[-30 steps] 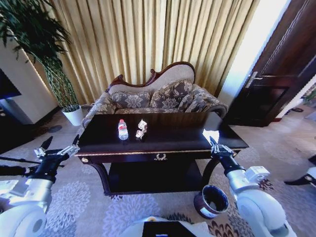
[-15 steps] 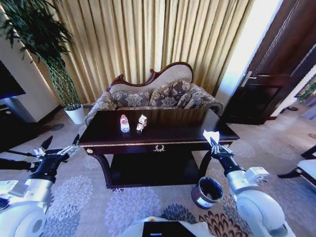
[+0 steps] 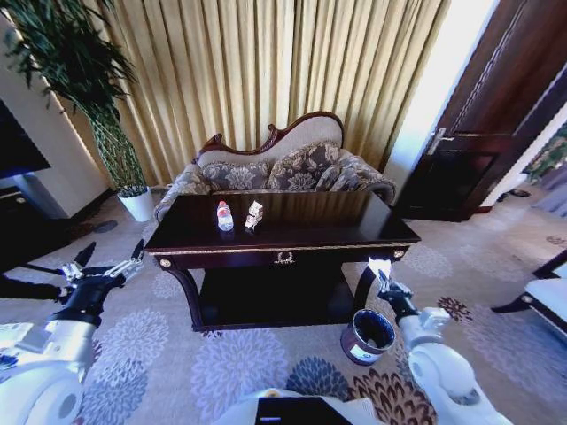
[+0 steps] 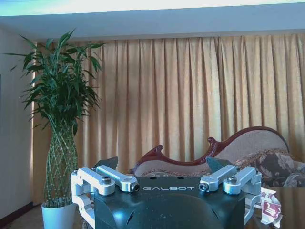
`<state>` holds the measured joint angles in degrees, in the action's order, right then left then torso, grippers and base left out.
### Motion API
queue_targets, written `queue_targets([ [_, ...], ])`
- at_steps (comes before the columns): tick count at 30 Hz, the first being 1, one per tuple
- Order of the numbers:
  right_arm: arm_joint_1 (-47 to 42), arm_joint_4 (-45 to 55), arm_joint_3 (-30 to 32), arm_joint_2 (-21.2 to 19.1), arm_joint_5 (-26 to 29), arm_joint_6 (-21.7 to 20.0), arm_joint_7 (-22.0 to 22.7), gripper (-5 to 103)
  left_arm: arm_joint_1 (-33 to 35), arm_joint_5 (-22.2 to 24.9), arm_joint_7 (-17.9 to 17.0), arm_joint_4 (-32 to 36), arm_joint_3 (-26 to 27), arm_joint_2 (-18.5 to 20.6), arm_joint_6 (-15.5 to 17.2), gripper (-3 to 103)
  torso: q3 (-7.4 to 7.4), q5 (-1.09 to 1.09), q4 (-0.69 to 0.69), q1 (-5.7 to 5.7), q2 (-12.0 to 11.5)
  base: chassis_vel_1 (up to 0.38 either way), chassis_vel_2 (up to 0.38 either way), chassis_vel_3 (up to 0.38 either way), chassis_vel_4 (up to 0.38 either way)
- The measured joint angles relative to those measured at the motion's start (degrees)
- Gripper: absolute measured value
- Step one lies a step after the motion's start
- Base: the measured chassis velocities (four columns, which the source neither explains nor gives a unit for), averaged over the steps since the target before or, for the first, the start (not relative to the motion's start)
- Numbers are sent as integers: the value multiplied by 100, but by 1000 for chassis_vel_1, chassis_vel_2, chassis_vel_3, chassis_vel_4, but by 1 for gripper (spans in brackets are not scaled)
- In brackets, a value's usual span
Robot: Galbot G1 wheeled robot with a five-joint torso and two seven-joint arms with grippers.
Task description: Move to the front of the table and place the trash on the table into the trash bin.
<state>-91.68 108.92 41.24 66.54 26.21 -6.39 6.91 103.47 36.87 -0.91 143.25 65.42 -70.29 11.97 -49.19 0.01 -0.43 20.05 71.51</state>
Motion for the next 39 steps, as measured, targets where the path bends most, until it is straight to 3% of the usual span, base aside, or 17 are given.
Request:
queue_targets([
  [11,1247,-2255,-290,3,-33,10,-48,0,38,7,-35,1,25,-22,5,100,1,-2,1,-2,1,0,0,0,0],
  [15,1883,-3462,-382,23,-276,30,-54,0,39,3,-37,1,5,-33,9,100,1,0,0,-1,1,0,0,0,0],
  [21,2329,-4356,-422,45,-643,125,-42,0,53,1,-37,1,18,-36,10,100,1,-2,0,-2,1,0,0,0,0],
  [24,2507,-4757,-442,114,-822,161,-24,16,62,-3,-37,1,13,-62,10,100,1,-2,0,-2,1,0,0,0,0],
  [27,2545,-4849,-448,152,-859,165,-20,21,53,-5,-38,0,2,-64,9,100,1,-1,0,-2,1,0,0,0,0],
  [33,2577,-4907,-439,210,-879,165,-7,48,54,-4,-37,-1,31,-57,-5,100,2,-2,0,-2,2,0,0,0,0],
  [35,2574,-4899,-435,210,-879,165,-5,48,59,-4,-37,-1,34,-57,-9,100,1,-2,0,-2,2,0,0,0,0],
  [39,2529,-4831,-403,187,-857,165,10,70,66,-3,-36,-1,35,-66,-17,100,2,-2,0,-2,2,0,0,0,0],
])
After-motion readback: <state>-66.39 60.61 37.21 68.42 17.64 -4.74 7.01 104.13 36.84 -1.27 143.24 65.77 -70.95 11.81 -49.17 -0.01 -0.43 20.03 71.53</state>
